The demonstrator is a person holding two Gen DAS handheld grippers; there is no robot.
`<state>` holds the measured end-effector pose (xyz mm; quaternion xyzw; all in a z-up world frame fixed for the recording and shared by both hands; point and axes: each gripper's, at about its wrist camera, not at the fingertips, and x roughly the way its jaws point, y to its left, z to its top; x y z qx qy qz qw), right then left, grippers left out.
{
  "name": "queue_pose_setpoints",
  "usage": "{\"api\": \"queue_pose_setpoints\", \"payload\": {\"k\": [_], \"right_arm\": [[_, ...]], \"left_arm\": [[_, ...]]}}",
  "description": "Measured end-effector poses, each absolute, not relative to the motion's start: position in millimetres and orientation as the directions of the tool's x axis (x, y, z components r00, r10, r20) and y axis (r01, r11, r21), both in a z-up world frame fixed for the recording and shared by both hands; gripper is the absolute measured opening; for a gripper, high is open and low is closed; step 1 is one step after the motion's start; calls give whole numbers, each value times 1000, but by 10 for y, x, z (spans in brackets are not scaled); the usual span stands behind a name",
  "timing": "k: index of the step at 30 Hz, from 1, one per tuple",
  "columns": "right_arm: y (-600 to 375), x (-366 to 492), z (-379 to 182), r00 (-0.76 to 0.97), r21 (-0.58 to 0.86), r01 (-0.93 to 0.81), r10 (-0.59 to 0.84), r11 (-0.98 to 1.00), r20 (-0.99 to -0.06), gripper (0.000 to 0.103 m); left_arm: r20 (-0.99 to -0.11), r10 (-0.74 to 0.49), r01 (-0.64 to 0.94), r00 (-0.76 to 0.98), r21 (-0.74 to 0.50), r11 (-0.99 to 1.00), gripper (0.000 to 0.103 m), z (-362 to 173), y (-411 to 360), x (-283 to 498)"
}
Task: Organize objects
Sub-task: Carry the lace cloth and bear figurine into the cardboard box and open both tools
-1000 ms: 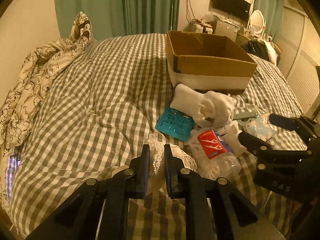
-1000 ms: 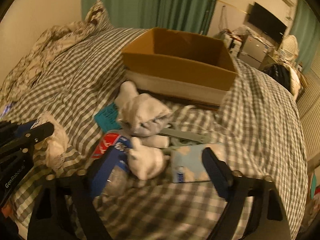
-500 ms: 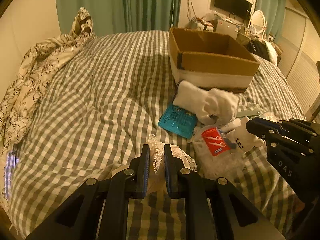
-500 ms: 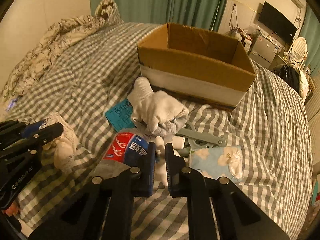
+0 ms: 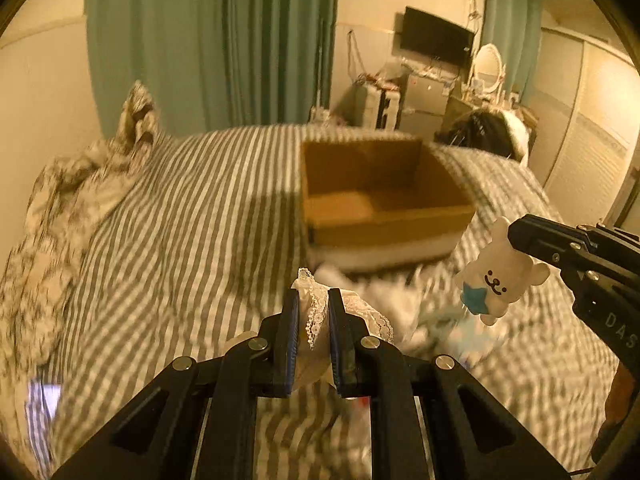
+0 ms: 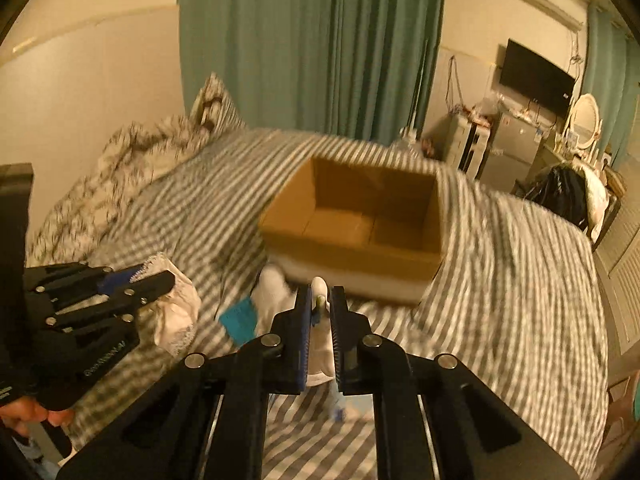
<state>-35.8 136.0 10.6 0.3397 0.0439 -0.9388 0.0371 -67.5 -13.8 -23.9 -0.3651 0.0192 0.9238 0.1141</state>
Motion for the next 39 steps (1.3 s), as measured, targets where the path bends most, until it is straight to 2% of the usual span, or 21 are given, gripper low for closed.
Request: {"api": "queue_pose_setpoints", "payload": {"k": [5,11,16,22,28,29,30,31,32,33,34,35,38,39], "right_arm": [[1617,-700,520,-812,-48,56,-17,-997,-583,9],[1876,-1191,629,-825,-33,26,-3,-999,-565,9],[2043,-1606,384,-796,-16,9,2,-1000,-606,9],[2190,-1976,-40,-748,12,-7,-3,-1000,-664,9],[2267,-2057,-197,-738,39,-19,-12,-999,-675,9],[2279,-2039,-180,-741,37,-26,-5,-999,-672,9],[2298,-2022,-154,-744,37,-31,-2,-999,-668,9],[2306,-2001,-123,-749,39,-36,1,-999,-662,12],[2323,-1947,-67,-756,44,-43,4,-998,-654,26],[2331,-1909,-22,-762,47,-50,7,-998,-647,34],[2348,-1839,47,-774,47,-59,16,-997,-633,50],[2346,-1789,98,-781,47,-63,20,-997,-624,55],[2359,-1554,294,-799,40,-70,32,-997,-601,59],[2363,-1486,340,-802,35,-77,41,-996,-596,62]], "left_arm": [[-624,235,-250,-746,-64,-966,14,63,40,-1027],[-606,254,-272,-754,-65,-960,14,221,275,-1534],[-628,264,-296,-732,-56,-954,14,69,518,-2015],[-694,275,-316,-666,-73,-946,14,-379,730,-2489],[-722,287,-319,-629,-97,-943,16,-595,742,-2601],[-726,287,-314,-626,-102,-944,19,-597,745,-2588],[-731,290,-309,-618,-113,-944,29,-595,720,-2584],[-735,290,-303,-613,-120,-945,51,-584,700,-2578],[-737,288,-292,-611,-128,-948,63,-564,679,-2546],[-736,285,-278,-614,-135,-951,77,-538,661,-2525],[-731,283,-266,-621,-143,-953,79,-493,627,-2484],[-729,281,-259,-625,-147,-955,79,-462,603,-2460],[-727,261,-234,-635,-142,-962,80,-304,509,-2316],[-724,258,-227,-640,-142,-963,84,-255,467,-2268]]}}
